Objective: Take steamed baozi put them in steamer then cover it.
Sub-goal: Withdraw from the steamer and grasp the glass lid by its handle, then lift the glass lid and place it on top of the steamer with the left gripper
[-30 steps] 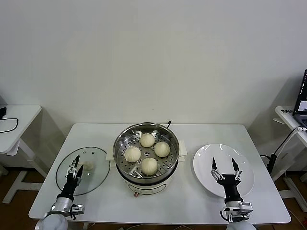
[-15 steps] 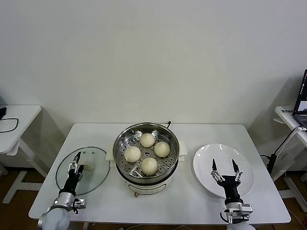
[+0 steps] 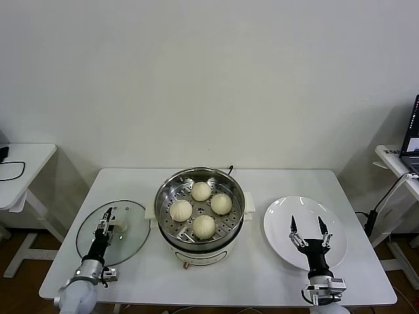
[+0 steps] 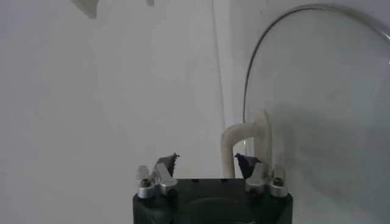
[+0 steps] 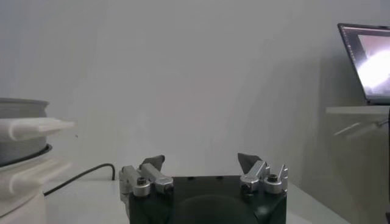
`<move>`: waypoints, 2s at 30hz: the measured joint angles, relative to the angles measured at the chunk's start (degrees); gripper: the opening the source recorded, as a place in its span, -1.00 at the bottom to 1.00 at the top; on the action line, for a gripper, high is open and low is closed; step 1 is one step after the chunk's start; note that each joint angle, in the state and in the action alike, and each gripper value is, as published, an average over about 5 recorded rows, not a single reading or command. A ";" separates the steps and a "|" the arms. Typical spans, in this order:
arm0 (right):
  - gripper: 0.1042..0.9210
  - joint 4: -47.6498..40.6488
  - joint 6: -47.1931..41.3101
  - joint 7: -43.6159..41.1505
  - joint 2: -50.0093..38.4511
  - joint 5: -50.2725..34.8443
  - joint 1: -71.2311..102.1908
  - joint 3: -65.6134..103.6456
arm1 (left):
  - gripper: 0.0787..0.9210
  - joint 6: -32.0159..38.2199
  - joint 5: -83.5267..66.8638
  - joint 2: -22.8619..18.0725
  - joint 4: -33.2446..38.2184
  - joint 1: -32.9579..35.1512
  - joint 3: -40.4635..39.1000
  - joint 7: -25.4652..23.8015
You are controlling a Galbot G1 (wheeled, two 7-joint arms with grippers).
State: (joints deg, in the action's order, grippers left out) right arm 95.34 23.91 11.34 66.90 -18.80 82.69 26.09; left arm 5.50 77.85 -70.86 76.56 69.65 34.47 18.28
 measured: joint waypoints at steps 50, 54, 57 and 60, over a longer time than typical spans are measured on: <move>0.76 -0.68 -1.25 1.87 2.53 1.65 -3.38 -1.23 | -0.74 -27.42 -6.64 -1.63 49.82 4.22 -16.31 -20.80; 0.76 -1.70 -1.34 2.07 3.24 2.10 -3.90 -1.13 | -0.74 -31.08 -3.51 -3.40 49.76 2.09 -22.93 -23.93; 0.76 -2.37 -1.47 2.25 3.61 2.42 -4.22 -1.03 | -0.74 -33.38 -0.90 -4.84 48.90 0.48 -26.98 -26.13; 0.76 -2.92 -1.60 2.38 3.83 2.71 -4.47 -0.95 | -0.74 -35.22 1.87 -6.32 47.51 -0.85 -30.08 -28.11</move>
State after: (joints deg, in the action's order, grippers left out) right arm 92.42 22.31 13.71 70.73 -16.09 78.22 25.14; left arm -29.72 79.71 -77.18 124.08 68.80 4.40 -9.83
